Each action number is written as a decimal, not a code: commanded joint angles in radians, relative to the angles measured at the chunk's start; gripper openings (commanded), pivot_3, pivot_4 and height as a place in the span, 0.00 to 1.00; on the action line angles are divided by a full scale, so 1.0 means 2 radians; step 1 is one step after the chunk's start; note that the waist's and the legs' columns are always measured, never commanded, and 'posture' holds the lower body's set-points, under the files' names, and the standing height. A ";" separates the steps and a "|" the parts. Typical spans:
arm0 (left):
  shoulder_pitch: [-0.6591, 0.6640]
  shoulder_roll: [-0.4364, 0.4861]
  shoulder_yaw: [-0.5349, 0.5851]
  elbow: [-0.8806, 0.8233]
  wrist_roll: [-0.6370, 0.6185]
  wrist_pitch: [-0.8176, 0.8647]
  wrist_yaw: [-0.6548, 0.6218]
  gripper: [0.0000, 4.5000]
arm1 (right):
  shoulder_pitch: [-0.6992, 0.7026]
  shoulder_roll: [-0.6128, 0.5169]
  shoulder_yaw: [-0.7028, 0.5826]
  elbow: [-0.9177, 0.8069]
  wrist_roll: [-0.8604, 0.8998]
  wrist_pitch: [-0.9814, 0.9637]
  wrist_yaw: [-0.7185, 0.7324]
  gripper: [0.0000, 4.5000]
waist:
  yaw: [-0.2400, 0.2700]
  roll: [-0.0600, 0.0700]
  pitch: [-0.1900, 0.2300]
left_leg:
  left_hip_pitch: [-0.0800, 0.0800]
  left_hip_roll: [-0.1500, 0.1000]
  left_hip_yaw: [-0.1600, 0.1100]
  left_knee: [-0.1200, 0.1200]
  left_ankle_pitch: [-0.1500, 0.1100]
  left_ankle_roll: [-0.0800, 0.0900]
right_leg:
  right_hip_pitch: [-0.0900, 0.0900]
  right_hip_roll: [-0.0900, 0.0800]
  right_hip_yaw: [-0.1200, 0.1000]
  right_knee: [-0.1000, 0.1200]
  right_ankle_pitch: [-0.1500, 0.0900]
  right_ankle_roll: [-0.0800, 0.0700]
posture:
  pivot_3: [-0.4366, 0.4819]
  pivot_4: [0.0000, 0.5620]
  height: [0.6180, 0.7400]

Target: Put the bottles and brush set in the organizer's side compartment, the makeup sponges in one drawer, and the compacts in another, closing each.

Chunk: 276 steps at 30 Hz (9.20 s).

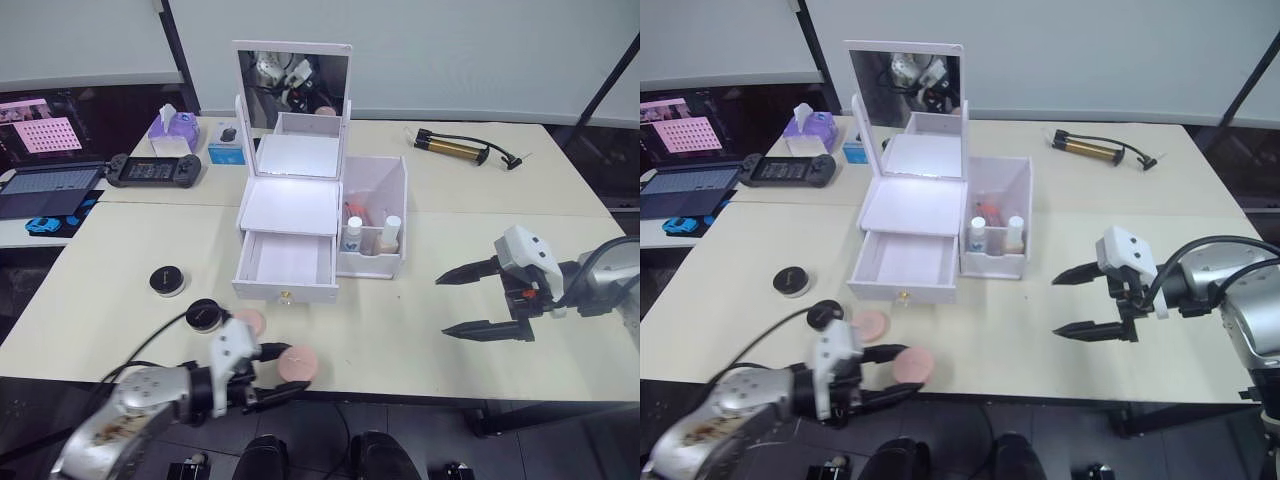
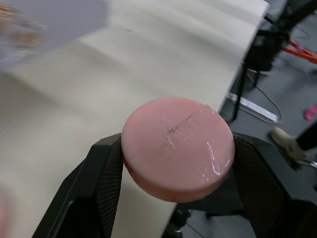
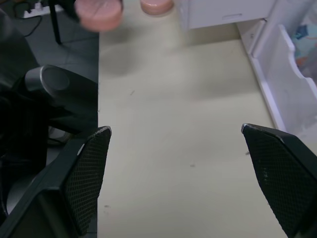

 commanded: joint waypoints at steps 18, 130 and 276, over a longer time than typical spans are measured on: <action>-0.304 0.230 0.088 0.184 -0.130 0.080 -0.155 0.65 | -0.176 0.018 -0.045 -0.018 0.130 0.136 -0.050 1.00 | 0.002 0.000 0.000 | 0.000 0.000 0.002 -0.001 0.000 0.000 | -0.001 0.000 0.000 0.000 0.001 -0.003 | 0.48 0.27 0.88; 0.161 -0.110 0.185 0.057 0.084 -0.135 -0.012 1.00 | -0.414 0.038 0.132 0.202 0.118 0.112 0.078 1.00 | -0.005 0.000 0.000 | 0.000 0.001 0.001 -0.001 0.000 0.000 | -0.002 -0.001 0.000 0.001 0.001 -0.004 | 0.48 0.27 0.88; 0.058 -0.151 0.090 -0.052 -0.015 -0.038 0.090 1.00 | -0.336 0.088 0.043 0.114 0.051 0.104 -0.016 1.00 | -0.003 0.000 0.000 | 0.000 0.000 0.000 0.000 0.000 0.000 | 0.000 -0.001 0.000 0.000 0.001 -0.002 | 0.48 0.27 0.88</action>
